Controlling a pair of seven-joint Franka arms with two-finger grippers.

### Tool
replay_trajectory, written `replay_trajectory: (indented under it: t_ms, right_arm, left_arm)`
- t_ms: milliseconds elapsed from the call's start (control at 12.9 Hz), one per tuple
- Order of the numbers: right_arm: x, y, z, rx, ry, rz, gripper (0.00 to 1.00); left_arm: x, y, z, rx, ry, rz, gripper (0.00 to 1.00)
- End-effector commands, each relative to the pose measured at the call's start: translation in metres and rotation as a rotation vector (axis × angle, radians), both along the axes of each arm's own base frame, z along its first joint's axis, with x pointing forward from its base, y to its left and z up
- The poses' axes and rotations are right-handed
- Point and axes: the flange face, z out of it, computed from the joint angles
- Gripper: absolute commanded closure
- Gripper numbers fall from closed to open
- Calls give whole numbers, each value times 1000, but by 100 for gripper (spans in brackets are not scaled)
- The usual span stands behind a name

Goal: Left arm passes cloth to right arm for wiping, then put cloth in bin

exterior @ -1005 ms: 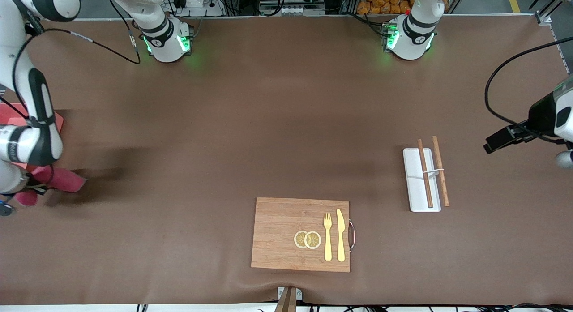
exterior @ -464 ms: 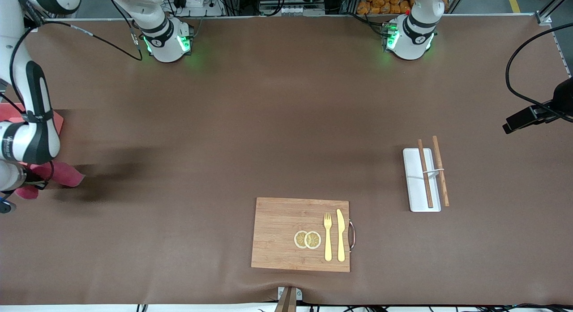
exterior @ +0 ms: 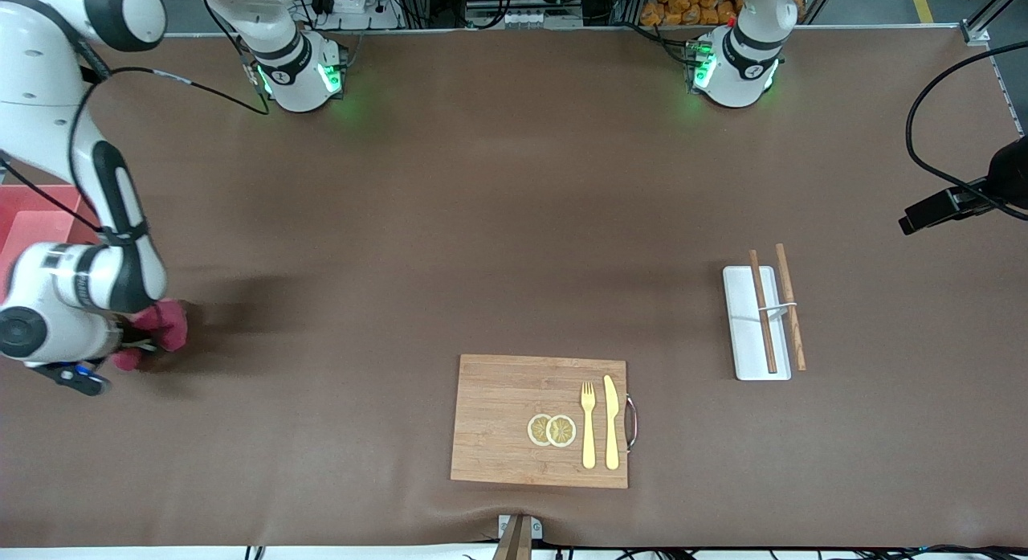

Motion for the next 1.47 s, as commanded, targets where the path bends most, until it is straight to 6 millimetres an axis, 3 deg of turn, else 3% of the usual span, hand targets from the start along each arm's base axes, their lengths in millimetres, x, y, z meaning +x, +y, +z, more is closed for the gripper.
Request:
replay_trajectory:
  t_ms: [0, 155, 309, 387, 464, 619, 773, 928, 1005, 1160, 1392]
  right_arm:
    - [16, 108, 4, 77, -37, -35, 100]
    - [22, 205, 15, 85, -85, -95, 100]
    - [21, 298, 42, 87, -144, -114, 100]
    - [17, 332, 59, 103, -161, -110, 100]
    - [14, 346, 82, 116, -160, -101, 100]
    - [17, 348, 133, 129, -170, -67, 100]
    - [21, 316, 173, 145, -160, 38, 100]
    - [16, 259, 208, 150, -102, 65, 100]
    - [10, 224, 223, 154, -63, 71, 100]
    - [-8, 149, 255, 177, -22, 111, 100]
    - [-39, 15, 281, 223, -23, 204, 100]
  left_arm:
    - [-10, 1, 3, -8, 12, -14, 0]
    - [-10, 1, 3, -7, 12, -17, 0]
    - [-9, -1, 3, -6, 11, -19, 0]
    - [-10, -1, 4, -6, 10, -19, 0]
    - [-10, -2, 4, -6, 13, -21, 0]
    - [-14, -2, 7, -5, 19, -21, 0]
    - [-16, -2, 11, -5, 15, -41, 0]
    - [-17, 0, 12, -6, 14, -48, 0]
    - [-19, 2, 13, -6, 10, -61, 0]
    - [-27, -14, 14, 8, 3, -87, 0]
    - [-35, -4, 16, 18, 3, -88, 0]
